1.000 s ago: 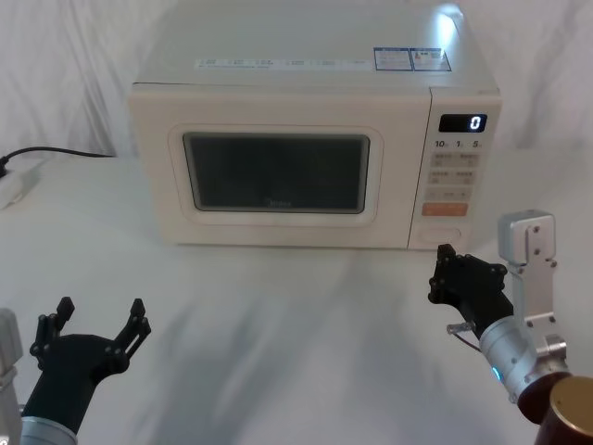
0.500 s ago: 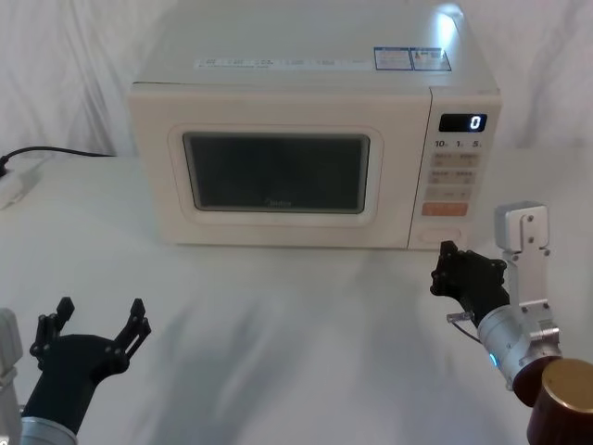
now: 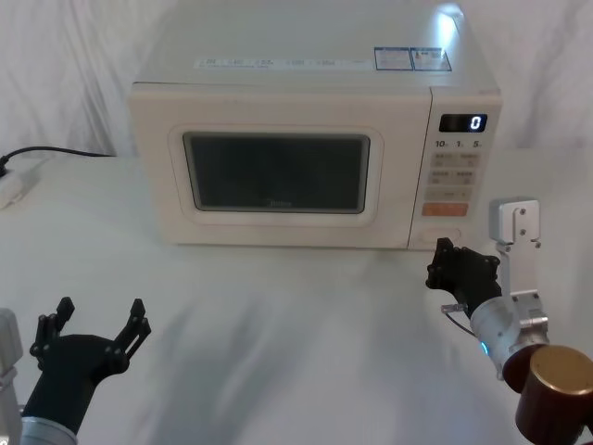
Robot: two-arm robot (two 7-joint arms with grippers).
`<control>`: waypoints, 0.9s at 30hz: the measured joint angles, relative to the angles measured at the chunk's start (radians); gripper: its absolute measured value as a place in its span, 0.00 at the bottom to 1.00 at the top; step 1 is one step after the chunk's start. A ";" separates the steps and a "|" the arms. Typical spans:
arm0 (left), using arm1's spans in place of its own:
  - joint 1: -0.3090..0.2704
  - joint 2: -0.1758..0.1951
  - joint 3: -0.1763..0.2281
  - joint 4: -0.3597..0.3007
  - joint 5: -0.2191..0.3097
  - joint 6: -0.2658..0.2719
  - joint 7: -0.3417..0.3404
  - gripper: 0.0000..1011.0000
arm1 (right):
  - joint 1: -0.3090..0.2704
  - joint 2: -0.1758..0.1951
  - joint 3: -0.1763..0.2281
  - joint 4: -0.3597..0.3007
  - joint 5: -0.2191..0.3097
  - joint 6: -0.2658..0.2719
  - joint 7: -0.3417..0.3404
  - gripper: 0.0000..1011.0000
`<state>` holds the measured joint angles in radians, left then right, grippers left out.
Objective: Press the button to open the microwave door with one hand; close the microwave door with the other hand.
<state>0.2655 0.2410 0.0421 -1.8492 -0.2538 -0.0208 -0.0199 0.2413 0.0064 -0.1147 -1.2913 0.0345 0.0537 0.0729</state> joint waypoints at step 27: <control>0.000 0.000 0.000 0.000 0.000 0.000 0.000 0.99 | 0.099 -0.008 0.007 0.140 -0.018 -0.008 -0.014 0.00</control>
<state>0.2655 0.2409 0.0421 -1.8492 -0.2538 -0.0208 -0.0199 0.3408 -0.0018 -0.1073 -1.1510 0.0168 0.0459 0.0592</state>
